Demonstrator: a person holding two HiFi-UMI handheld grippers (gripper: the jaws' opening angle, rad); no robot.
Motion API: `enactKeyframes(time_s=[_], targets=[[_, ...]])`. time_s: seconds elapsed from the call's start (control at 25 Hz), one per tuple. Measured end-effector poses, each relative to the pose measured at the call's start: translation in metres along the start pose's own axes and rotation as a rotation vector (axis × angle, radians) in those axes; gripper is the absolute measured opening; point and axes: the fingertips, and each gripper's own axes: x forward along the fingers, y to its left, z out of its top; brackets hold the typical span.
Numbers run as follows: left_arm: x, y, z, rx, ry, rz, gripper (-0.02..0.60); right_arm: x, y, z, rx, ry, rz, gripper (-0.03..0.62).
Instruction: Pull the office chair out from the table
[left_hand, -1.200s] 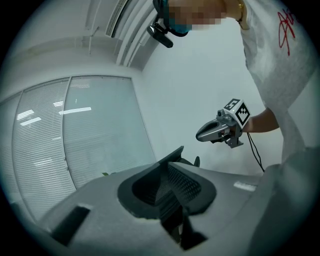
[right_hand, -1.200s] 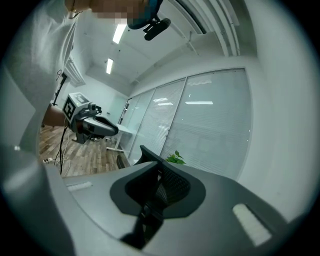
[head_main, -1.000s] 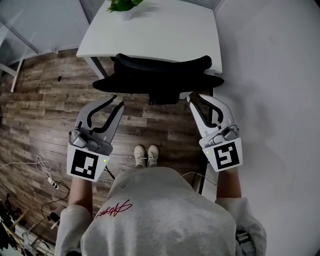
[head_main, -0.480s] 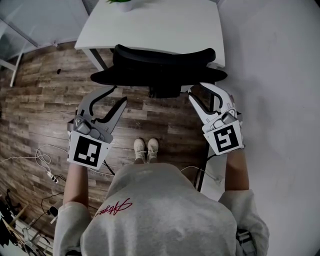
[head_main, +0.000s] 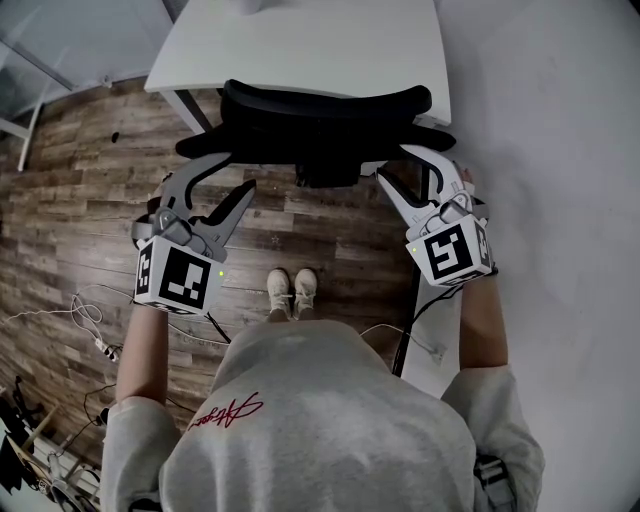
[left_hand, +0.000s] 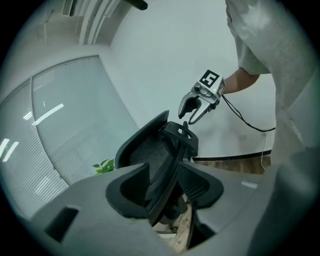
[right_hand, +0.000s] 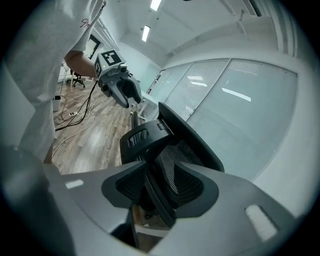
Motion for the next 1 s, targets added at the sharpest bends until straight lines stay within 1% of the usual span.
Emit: enactKeyframes(time_s=[0.12, 0.36, 0.52, 0.68, 0.84, 1.0], targets=[[0.008, -0.003, -0.010, 0.022, 0.027, -0.016, 0.181, 0.007, 0.002, -0.005, -0.014, 0.018, 0.027, 0.175], [0.019, -0.009, -0.022, 0.077, 0.081, -0.063, 0.193, 0.021, 0.006, -0.016, -0.115, 0.091, 0.066, 0.186], [0.028, -0.009, -0.033, 0.118, 0.117, -0.076, 0.198, 0.031, 0.014, -0.023, -0.163, 0.135, 0.120, 0.200], [0.037, -0.006, -0.050, 0.187, 0.184, -0.075, 0.204, 0.038, 0.016, -0.030, -0.182, 0.157, 0.149, 0.212], [0.042, -0.011, -0.054, 0.224, 0.192, -0.109, 0.209, 0.045, 0.018, -0.043, -0.247, 0.218, 0.172, 0.216], [0.048, -0.009, -0.053, 0.261, 0.200, -0.118, 0.210, 0.051, 0.018, -0.047, -0.276, 0.239, 0.193, 0.221]])
